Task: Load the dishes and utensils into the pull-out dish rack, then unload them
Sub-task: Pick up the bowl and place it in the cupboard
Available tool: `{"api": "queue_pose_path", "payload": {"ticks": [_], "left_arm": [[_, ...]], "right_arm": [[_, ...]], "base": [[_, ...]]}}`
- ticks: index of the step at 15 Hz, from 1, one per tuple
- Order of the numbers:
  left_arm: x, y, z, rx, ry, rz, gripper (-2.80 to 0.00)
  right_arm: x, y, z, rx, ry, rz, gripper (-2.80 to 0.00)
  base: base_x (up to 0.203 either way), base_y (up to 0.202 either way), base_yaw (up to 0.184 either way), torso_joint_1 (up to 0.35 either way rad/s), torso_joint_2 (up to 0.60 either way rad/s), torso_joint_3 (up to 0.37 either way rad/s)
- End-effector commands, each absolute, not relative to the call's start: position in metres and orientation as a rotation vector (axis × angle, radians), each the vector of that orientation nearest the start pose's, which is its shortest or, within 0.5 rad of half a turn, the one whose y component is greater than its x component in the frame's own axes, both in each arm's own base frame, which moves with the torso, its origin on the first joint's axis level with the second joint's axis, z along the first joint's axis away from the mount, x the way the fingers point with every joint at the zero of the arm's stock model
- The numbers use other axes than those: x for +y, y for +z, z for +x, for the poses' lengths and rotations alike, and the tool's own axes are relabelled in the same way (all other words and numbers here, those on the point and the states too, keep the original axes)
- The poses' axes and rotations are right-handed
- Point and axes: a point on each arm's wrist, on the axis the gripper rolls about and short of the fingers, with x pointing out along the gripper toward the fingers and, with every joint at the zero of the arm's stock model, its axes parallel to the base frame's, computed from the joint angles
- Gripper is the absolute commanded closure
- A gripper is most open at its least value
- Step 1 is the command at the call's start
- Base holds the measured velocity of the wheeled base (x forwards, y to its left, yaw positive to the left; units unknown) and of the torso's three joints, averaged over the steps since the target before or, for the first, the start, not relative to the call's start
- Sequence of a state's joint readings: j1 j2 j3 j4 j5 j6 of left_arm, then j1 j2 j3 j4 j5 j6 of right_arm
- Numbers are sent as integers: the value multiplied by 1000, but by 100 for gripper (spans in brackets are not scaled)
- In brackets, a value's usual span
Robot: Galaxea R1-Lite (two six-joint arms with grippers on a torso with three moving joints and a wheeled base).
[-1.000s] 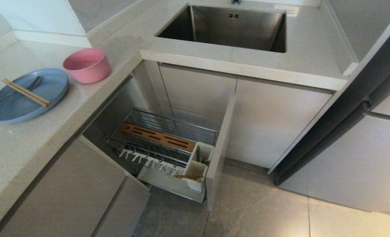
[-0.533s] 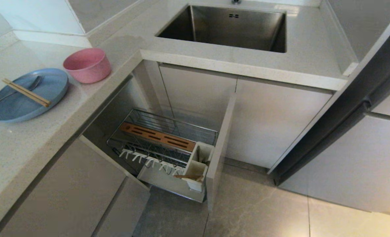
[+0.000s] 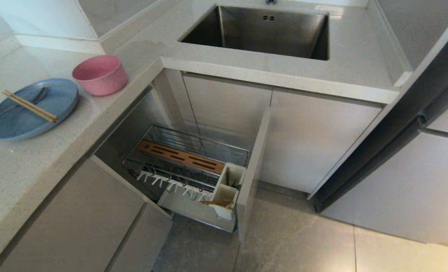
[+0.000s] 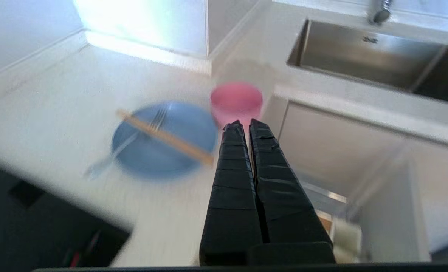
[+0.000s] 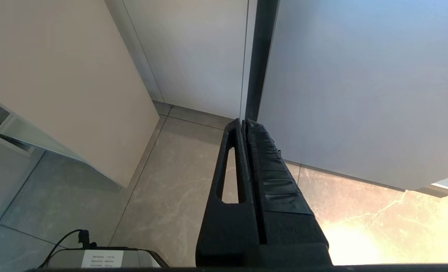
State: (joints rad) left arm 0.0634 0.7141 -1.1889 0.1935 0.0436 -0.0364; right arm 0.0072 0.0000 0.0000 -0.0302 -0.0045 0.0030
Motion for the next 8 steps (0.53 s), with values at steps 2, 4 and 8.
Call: {"api": "queue_pose_path", "payload": {"ticks": [2,4,8], "left_arm": [[5,386,73,-173,99,-37,0],[6,396,124,-129,84,-40,0],[-1,415,208,-110,32,-82,0]], "right_arm": [[0,76,-22,-23,3,3,0],[0,76,-22,-22,3,3,0],[0,76,-22,-22,3,3,0]], "base": [[0,0,0,0,0,0],[0,0,0,0,0,0],[0,0,0,0,0,0]]}}
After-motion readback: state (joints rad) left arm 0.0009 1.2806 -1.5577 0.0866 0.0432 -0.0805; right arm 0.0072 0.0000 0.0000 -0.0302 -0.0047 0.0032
